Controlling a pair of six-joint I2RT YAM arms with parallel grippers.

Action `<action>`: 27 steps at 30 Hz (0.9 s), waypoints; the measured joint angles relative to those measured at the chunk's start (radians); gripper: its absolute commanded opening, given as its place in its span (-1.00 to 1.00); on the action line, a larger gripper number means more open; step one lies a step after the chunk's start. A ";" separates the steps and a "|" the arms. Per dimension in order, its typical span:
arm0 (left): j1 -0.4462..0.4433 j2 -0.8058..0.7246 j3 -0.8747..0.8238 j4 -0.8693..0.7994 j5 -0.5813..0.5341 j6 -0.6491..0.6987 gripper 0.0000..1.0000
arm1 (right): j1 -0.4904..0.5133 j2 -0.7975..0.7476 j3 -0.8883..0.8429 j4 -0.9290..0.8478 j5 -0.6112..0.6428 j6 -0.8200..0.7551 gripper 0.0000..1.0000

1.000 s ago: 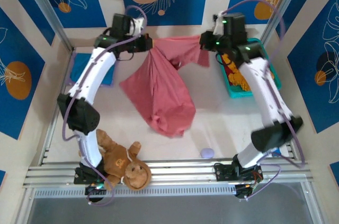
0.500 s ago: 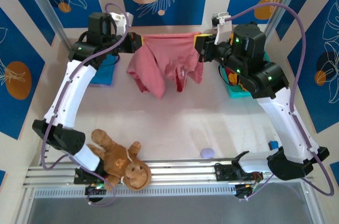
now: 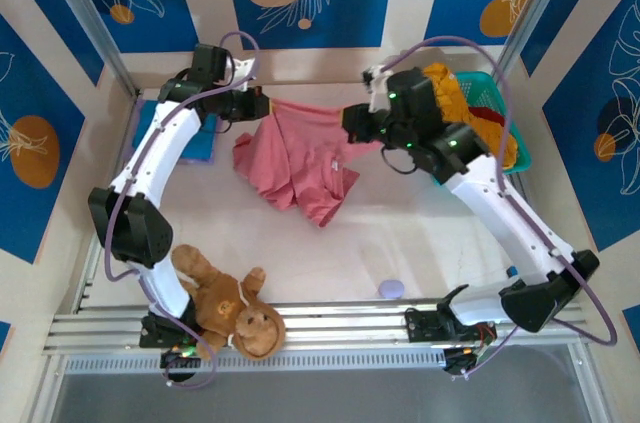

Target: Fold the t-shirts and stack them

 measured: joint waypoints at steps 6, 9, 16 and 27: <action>0.145 0.000 -0.125 0.000 0.031 0.031 -0.78 | 0.185 0.199 0.021 0.082 -0.111 0.047 -0.33; 0.209 -0.002 -0.179 -0.005 0.022 0.055 -0.27 | 0.235 0.341 0.102 0.077 -0.167 0.059 -0.07; 0.348 -0.140 -0.415 0.043 -0.036 0.032 0.01 | 0.201 0.363 0.116 0.060 -0.207 0.088 0.03; -0.034 -0.227 -0.517 0.025 -0.215 0.043 0.10 | -0.117 0.142 -0.109 0.034 -0.216 0.135 0.03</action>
